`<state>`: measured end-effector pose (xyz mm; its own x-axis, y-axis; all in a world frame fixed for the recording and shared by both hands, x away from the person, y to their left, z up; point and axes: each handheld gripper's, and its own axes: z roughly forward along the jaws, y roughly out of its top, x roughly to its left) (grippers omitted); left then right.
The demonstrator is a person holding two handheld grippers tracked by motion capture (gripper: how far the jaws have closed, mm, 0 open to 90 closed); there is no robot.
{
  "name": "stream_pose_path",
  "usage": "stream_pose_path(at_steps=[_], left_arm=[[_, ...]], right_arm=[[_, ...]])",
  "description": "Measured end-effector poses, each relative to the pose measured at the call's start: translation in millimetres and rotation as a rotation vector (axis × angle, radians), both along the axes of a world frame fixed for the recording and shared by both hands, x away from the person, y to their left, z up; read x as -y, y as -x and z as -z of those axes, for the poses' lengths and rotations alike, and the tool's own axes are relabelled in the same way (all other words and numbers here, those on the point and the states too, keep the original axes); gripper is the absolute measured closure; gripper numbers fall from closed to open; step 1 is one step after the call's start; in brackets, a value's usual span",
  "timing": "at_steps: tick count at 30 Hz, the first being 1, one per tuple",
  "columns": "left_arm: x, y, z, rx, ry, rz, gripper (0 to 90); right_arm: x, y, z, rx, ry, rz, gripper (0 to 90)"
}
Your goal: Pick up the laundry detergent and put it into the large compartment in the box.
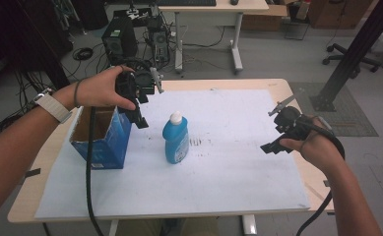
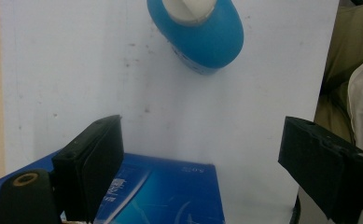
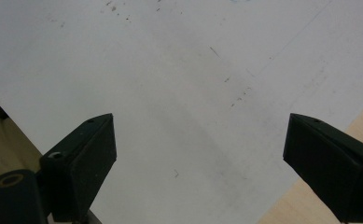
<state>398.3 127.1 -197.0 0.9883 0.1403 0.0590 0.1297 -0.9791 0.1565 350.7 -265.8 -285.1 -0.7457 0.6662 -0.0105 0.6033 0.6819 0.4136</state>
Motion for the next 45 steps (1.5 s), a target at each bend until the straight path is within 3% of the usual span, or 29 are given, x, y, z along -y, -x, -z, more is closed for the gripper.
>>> stream_pose_path(at_steps=[9,14,24,45], left_arm=[[0.1,1.8,-4.1,-0.002,0.016,-0.03,13.8],[1.1,3.9,-9.3,0.001,0.041,-0.09,10.9],[5.8,8.0,-22.9,0.036,0.037,-0.213,10.1],[14.1,14.6,-32.0,0.044,0.034,-0.322,10.0]], right_arm=[[0.0,1.3,-0.5,0.002,-0.001,-0.003,9.7],[0.9,2.5,0.1,0.003,0.002,0.0,9.7],[0.5,3.4,-0.1,0.009,0.004,-0.003,9.6],[0.3,5.8,1.2,0.014,0.006,-0.014,10.1]])
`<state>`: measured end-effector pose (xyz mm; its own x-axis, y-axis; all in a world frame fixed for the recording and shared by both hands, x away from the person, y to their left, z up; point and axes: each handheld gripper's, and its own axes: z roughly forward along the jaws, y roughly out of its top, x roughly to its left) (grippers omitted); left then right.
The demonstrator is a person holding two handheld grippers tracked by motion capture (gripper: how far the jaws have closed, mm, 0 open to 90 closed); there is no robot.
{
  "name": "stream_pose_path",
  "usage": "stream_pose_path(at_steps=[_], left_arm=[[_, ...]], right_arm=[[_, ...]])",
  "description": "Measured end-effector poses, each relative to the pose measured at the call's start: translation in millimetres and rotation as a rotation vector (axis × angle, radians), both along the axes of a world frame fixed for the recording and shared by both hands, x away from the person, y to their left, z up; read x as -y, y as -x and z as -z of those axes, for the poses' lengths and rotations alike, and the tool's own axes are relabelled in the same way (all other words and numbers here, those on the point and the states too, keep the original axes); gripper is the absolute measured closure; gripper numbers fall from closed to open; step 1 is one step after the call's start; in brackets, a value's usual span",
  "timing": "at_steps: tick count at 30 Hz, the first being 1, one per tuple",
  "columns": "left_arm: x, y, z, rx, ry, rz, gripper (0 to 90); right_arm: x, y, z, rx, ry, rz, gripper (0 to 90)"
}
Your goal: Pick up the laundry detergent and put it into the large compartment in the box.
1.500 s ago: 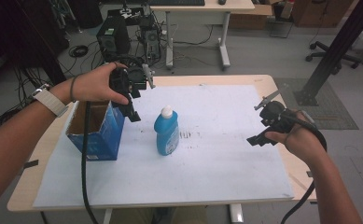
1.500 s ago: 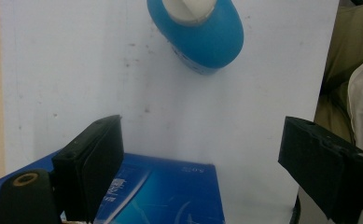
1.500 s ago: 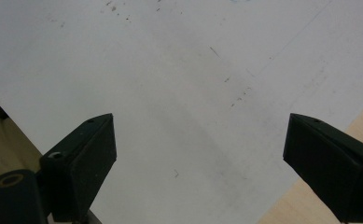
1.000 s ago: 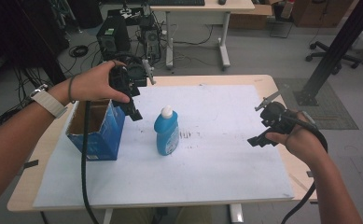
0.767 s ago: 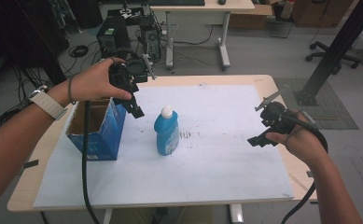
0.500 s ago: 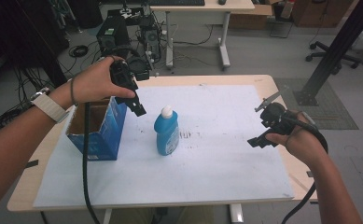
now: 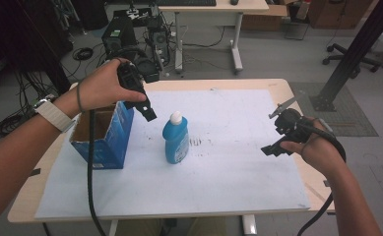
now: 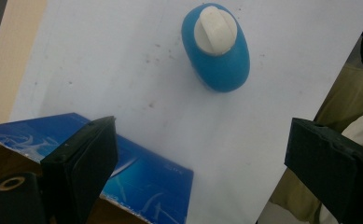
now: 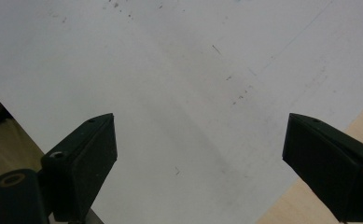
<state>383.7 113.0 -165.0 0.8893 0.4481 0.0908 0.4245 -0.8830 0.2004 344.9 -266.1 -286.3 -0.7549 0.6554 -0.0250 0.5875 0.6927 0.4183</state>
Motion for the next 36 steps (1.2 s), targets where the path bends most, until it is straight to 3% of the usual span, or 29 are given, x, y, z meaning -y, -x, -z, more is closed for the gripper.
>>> stream_pose_path(at_steps=[12,36], left_arm=[[8.1,5.1,-5.2,0.008,0.03,-0.078,9.5],[21.0,8.9,-11.8,0.027,0.042,-0.215,9.8]], right_arm=[[-0.3,2.3,-0.2,0.003,-0.002,-0.006,10.1],[-1.9,3.0,0.1,0.007,-0.004,-0.021,9.8]])
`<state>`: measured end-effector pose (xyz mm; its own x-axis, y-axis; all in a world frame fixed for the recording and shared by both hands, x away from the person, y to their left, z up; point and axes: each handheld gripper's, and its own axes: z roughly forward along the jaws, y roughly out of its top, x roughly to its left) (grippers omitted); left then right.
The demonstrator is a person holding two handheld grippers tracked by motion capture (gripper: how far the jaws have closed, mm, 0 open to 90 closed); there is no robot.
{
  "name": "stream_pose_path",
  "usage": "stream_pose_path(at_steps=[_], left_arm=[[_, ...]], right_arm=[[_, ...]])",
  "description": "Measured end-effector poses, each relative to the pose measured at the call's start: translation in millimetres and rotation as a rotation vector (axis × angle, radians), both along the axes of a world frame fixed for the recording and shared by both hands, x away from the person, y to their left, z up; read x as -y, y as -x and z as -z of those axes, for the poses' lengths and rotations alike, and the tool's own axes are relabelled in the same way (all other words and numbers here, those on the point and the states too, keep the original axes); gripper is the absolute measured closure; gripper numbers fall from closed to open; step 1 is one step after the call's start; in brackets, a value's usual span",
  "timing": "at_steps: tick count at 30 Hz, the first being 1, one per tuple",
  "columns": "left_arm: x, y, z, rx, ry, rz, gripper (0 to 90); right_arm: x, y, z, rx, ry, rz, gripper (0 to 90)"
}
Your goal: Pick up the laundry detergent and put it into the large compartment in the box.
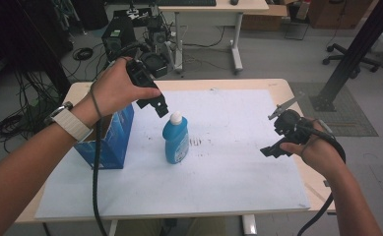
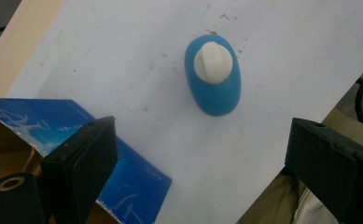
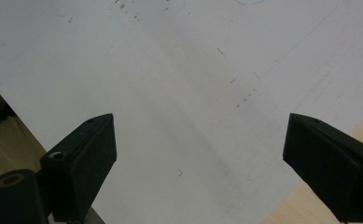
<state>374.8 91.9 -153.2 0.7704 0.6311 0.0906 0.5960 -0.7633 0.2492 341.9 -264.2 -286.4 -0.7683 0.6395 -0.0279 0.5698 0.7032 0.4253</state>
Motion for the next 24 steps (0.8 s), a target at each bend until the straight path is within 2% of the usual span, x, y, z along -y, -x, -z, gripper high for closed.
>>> stream_pose_path(at_steps=[7,9,15,21,24], left_arm=[[6.4,-1.3,0.5,-0.003,-0.008,-0.038,9.7],[9.5,-2.7,1.4,-0.015,-0.02,-0.052,9.7],[13.7,-4.6,3.9,-0.026,-0.02,-0.087,9.8],[17.5,-6.9,11.3,-0.038,-0.007,-0.149,9.8],[19.3,-7.7,13.7,-0.046,-0.012,-0.161,9.8]], right_arm=[[0.5,0.4,-0.7,0.001,-0.001,-0.002,9.8],[0.6,0.4,-0.9,0.001,-0.001,-0.004,9.8],[1.4,0.6,0.9,0.0,-0.006,-0.005,9.8],[2.0,0.8,2.2,0.002,-0.01,-0.009,9.8],[2.4,0.6,1.8,0.004,-0.012,-0.011,9.8]])
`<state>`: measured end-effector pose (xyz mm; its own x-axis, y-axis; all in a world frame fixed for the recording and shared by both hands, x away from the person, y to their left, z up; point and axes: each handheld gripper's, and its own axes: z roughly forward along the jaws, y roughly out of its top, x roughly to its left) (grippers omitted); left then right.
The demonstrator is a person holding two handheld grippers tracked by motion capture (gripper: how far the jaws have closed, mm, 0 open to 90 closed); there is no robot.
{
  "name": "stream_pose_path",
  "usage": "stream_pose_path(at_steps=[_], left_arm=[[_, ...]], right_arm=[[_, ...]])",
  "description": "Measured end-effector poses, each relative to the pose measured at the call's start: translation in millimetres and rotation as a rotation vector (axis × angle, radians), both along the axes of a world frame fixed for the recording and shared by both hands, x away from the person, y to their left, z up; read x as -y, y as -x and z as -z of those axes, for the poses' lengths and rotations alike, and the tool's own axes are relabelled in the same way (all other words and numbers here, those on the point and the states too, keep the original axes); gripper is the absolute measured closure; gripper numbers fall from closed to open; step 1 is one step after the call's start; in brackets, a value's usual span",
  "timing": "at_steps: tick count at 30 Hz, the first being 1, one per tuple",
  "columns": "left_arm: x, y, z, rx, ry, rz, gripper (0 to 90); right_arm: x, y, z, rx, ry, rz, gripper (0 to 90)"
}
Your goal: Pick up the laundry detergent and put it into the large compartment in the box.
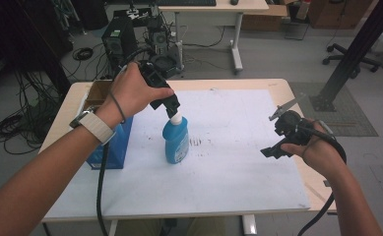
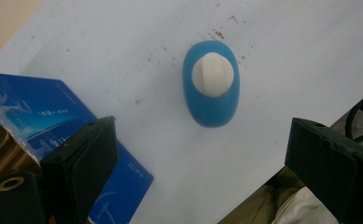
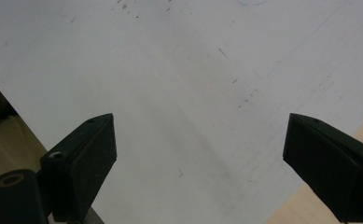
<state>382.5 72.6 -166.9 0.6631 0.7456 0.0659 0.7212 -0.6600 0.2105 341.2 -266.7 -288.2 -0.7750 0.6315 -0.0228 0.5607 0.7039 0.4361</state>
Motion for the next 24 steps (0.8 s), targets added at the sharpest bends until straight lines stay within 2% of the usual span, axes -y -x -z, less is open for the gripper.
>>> stream_pose_path(at_steps=[12,24], left_arm=[[4.1,-3.9,10.5,-0.005,0.022,-0.049,9.7],[7.7,-6.4,23.2,-0.008,0.032,-0.066,9.1]], right_arm=[[0.5,0.9,1.1,0.001,-0.006,-0.003,9.8],[-1.2,0.9,3.3,-0.006,-0.007,-0.001,9.8]])
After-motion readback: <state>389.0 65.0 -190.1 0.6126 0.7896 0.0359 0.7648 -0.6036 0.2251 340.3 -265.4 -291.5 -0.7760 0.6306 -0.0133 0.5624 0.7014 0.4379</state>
